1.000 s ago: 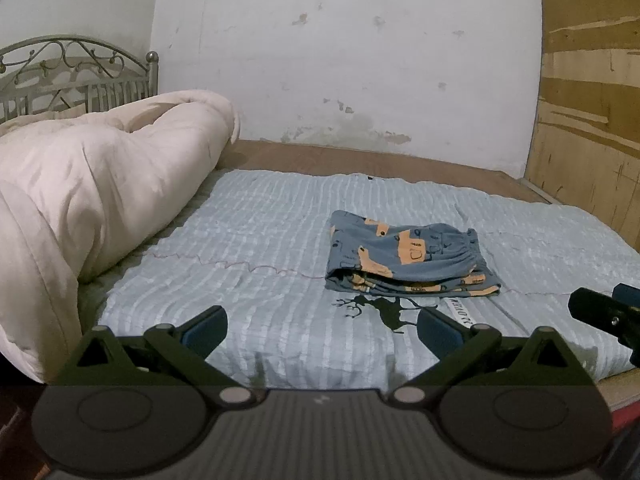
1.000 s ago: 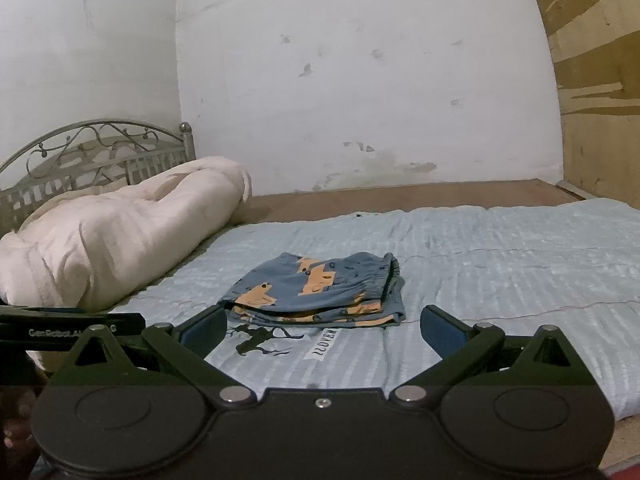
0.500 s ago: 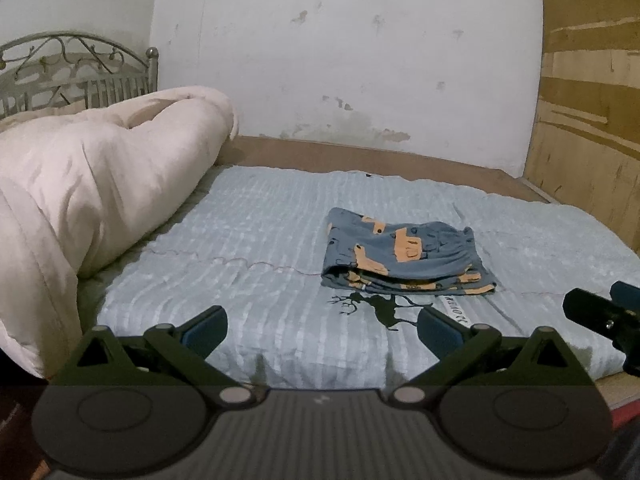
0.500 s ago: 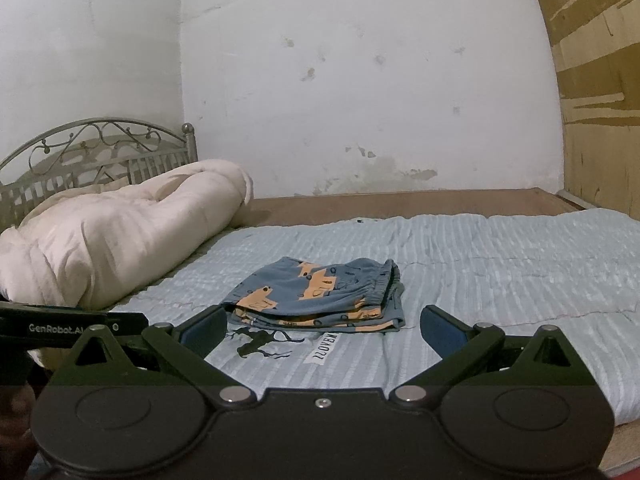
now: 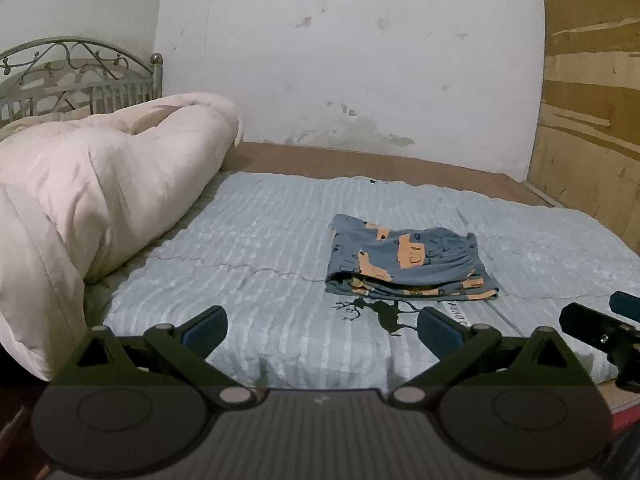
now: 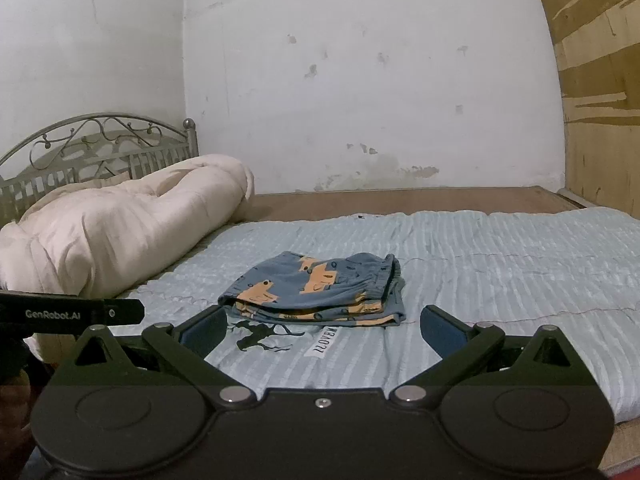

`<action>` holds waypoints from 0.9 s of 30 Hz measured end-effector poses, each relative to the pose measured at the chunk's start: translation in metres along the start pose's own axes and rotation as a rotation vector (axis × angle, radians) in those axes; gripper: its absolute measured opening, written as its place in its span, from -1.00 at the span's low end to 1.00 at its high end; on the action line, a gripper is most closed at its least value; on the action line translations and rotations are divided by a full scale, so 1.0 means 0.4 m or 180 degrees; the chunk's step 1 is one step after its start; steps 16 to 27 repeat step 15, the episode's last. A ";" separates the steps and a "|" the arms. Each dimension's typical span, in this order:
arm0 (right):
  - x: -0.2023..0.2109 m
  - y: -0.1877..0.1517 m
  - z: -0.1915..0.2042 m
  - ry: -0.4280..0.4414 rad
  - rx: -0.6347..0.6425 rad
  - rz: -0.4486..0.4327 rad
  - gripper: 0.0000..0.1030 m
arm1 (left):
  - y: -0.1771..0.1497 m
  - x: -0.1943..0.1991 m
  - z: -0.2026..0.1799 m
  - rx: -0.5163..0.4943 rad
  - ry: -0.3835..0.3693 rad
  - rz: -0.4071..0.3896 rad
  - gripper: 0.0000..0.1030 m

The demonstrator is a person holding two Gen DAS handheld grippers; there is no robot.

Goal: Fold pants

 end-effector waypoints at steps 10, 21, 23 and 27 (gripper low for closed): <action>-0.007 -0.008 -0.003 0.0002 -0.0023 0.0053 0.99 | 0.000 -0.002 -0.003 -0.0027 -0.0019 0.0036 0.99; -0.013 -0.014 -0.005 -0.0006 -0.0031 0.0111 0.99 | 0.003 0.000 -0.004 -0.0032 -0.0027 0.0034 0.99; -0.013 -0.014 -0.005 -0.0006 -0.0031 0.0111 0.99 | 0.003 0.000 -0.004 -0.0032 -0.0027 0.0034 0.99; -0.013 -0.014 -0.005 -0.0006 -0.0031 0.0111 0.99 | 0.003 0.000 -0.004 -0.0032 -0.0027 0.0034 0.99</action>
Point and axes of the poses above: each gripper's, at about its wrist camera, not at the fingertips, and x roughly against the way its jaws point, z to its left, y to its top, the point moved 10 cm from there along -x, roughly the way its jaws point, and after that the axes turned 3 degrees about z, right-handed, at the moved point
